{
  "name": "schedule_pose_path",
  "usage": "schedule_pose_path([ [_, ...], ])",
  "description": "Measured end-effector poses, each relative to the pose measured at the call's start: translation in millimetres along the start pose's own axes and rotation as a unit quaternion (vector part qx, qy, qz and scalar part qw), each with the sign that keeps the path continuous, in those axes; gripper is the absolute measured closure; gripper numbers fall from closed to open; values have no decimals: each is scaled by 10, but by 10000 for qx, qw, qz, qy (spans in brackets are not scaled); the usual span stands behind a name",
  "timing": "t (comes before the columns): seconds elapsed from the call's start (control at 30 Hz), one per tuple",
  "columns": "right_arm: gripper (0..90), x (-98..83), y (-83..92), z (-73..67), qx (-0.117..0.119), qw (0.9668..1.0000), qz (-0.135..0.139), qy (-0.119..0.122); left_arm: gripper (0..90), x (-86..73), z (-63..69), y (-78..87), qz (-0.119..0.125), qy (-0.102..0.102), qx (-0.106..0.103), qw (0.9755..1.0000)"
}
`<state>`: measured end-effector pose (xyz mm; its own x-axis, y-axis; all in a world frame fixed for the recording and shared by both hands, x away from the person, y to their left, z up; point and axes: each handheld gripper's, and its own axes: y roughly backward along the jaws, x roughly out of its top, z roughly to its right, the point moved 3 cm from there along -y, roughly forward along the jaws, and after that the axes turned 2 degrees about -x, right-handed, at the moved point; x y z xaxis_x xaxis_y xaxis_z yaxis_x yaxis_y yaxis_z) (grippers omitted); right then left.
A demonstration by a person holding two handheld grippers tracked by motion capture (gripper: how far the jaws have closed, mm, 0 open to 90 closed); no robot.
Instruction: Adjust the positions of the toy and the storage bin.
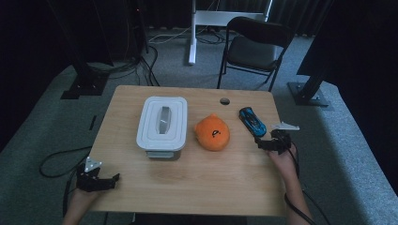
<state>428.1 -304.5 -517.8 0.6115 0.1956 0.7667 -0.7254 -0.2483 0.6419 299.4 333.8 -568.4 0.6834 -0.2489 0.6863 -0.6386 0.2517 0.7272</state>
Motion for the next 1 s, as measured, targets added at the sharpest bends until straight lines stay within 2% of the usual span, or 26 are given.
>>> schedule_pose_path([
  [0.3, 107, 161, -208, 73, -96, 9998, -135, -77, 4, 0, -2, 1, -4, 13, 10, 10000],
  [0.57, 107, 211, -398, 165, -165, 9993, -302, -173, 4, -2, 1, 2, -2, 34, 25, 10000],
  [0.8, 107, 275, -565, 186, -206, 9987, -457, -107, 4, -2, 1, 2, -4, 37, 27, 10000],
  [1.0, 107, 317, -730, 146, -216, 9976, -661, 21, 4, -2, 1, 2, -3, 36, 27, 10000],
])
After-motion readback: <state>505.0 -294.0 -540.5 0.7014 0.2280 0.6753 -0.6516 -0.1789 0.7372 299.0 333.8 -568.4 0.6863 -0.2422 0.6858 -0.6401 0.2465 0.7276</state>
